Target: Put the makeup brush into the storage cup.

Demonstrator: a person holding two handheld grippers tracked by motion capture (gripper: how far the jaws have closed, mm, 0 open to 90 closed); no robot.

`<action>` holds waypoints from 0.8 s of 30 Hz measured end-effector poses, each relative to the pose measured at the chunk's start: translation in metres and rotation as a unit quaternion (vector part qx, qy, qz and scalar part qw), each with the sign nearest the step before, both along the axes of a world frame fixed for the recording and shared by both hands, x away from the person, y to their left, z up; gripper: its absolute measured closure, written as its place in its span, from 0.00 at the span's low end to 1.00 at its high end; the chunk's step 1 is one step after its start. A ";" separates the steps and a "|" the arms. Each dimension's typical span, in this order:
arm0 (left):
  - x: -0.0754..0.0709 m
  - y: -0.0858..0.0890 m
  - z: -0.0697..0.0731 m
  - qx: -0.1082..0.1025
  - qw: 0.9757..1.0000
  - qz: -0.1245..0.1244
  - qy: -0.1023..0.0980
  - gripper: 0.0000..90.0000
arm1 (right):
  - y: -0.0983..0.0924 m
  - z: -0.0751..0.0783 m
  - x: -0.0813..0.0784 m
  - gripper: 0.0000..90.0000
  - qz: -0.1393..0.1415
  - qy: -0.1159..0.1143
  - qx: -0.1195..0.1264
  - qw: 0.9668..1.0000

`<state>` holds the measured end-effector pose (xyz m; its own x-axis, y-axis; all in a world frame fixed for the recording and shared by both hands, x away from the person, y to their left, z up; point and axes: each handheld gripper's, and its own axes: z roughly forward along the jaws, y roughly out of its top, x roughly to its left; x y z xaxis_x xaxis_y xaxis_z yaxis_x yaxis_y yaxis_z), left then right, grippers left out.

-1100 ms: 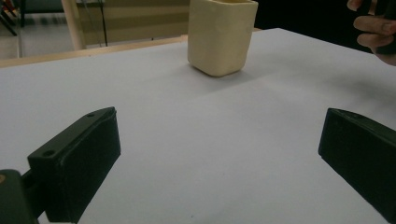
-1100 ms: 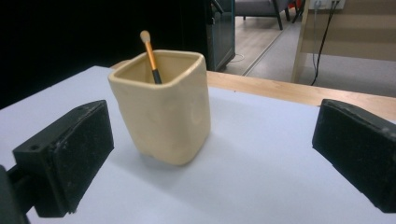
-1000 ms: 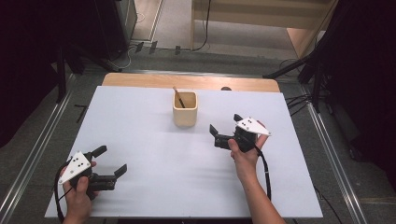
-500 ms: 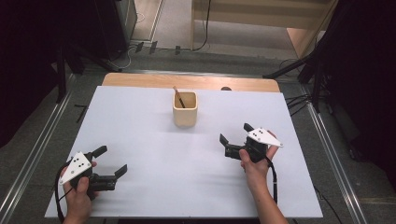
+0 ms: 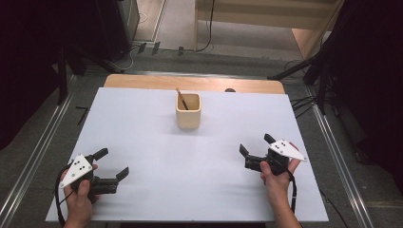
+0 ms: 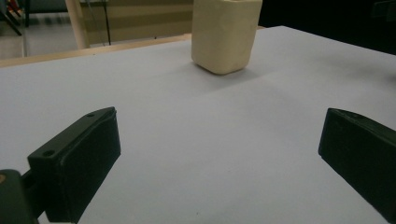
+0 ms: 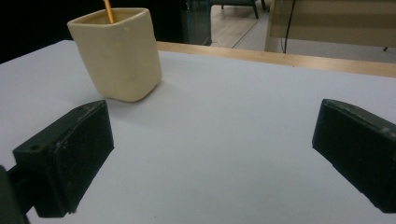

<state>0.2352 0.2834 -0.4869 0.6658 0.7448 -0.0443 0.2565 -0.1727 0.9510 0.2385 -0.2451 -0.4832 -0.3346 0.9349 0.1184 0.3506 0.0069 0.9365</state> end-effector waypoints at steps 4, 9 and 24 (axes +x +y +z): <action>0.000 0.000 0.000 0.000 1.000 0.000 0.000 0.00 | -0.011 -0.001 -0.010 0.00 -0.007 0.001 -0.002 1.000; 0.000 0.000 0.000 0.000 1.000 0.001 -0.001 0.00 | -0.018 -0.002 -0.017 0.00 -0.011 0.001 -0.006 1.000; -0.001 0.004 0.001 0.001 1.000 0.003 -0.003 0.00 | -0.047 -0.007 -0.051 0.00 -0.016 0.005 -0.026 1.000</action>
<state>0.2343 0.2871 -0.4859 0.6610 0.7494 -0.0387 0.2516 -0.1728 0.9523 0.1877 -0.2924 -0.4903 -0.3040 0.9499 0.0726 0.3602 0.0441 0.9318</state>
